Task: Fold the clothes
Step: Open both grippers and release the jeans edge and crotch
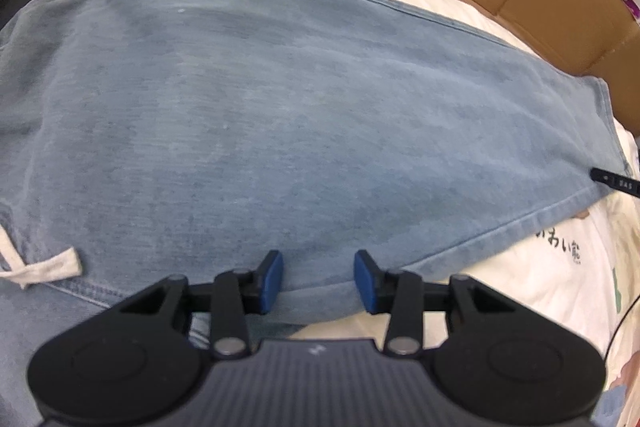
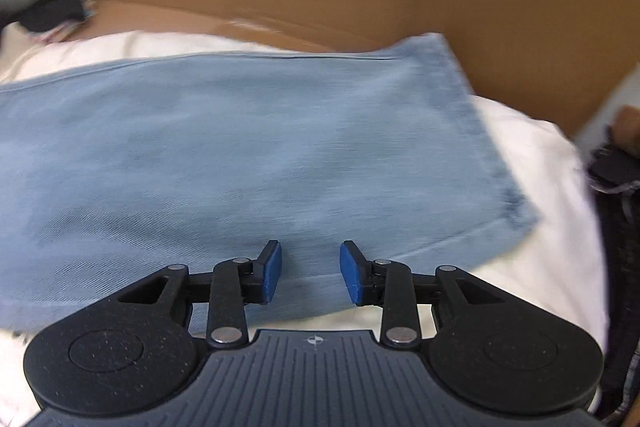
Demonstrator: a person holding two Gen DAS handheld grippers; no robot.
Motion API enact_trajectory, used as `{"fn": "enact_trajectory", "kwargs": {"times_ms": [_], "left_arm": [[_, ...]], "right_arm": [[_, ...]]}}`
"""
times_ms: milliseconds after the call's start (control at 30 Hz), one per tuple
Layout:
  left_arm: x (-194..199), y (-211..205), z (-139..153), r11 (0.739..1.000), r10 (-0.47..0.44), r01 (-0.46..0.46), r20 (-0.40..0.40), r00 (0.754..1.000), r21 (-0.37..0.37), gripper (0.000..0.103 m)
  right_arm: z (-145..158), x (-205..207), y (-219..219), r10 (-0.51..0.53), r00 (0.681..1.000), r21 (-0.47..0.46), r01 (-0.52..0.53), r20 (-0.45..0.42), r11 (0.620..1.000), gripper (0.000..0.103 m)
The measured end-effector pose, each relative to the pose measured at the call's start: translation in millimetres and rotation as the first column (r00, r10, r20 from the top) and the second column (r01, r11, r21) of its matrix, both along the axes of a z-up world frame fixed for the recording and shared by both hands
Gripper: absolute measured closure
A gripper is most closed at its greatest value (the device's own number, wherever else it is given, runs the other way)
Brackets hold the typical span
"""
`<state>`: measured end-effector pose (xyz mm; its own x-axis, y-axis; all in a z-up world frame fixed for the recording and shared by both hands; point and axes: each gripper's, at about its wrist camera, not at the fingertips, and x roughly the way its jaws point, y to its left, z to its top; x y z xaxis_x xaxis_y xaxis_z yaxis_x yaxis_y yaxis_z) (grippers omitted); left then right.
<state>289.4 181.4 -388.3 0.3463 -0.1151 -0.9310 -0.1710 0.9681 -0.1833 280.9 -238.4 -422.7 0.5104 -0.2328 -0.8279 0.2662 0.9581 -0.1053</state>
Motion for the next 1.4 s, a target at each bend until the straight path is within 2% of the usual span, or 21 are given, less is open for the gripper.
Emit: {"fn": "enact_trajectory", "kwargs": {"times_ms": [167,367,467,800,900,1000,1167,1267,1400], "left_arm": [[2,1,3,1.000,0.007,-0.007,0.014,1.000,0.005,0.061],[3,5,3,1.000,0.023,-0.023,0.016,1.000,0.007,0.061],[3,7,3,1.000,0.020,-0.021,0.013,1.000,0.016,0.061],[-4,20,8,0.999,0.040,-0.042,0.042,0.998,0.032,0.058],[1,22,4,0.997,0.071,-0.072,0.038,0.997,0.019,0.058],[7,20,2,0.996,0.091,-0.091,0.037,0.995,0.005,0.058],[10,14,0,0.996,0.087,-0.088,0.042,0.995,0.003,0.058],[11,14,-2,0.995,0.104,-0.103,0.041,0.994,-0.014,0.058],[14,14,3,0.994,0.111,-0.110,0.058,0.992,-0.017,0.058]], "right_arm": [[9,0,-11,0.021,0.993,0.085,-0.031,0.120,0.996,0.064],[-4,22,-5,0.138,0.985,0.013,-0.140,0.101,0.990,0.064],[-7,32,-13,0.145,0.983,-0.034,-0.142,0.113,0.989,0.064],[-19,79,-65,0.050,0.978,-0.060,-0.038,0.201,0.997,0.064],[-19,90,-71,0.050,0.979,-0.088,-0.033,0.197,0.996,0.064],[-14,105,-87,0.002,0.981,-0.121,0.022,0.193,0.992,0.065],[-6,112,-127,-0.152,0.962,-0.051,0.168,0.227,0.984,0.064],[-14,112,-152,-0.226,0.954,0.065,0.217,0.195,0.974,0.065],[-5,113,-152,-0.205,0.961,0.059,0.197,0.184,0.979,0.065]]}}
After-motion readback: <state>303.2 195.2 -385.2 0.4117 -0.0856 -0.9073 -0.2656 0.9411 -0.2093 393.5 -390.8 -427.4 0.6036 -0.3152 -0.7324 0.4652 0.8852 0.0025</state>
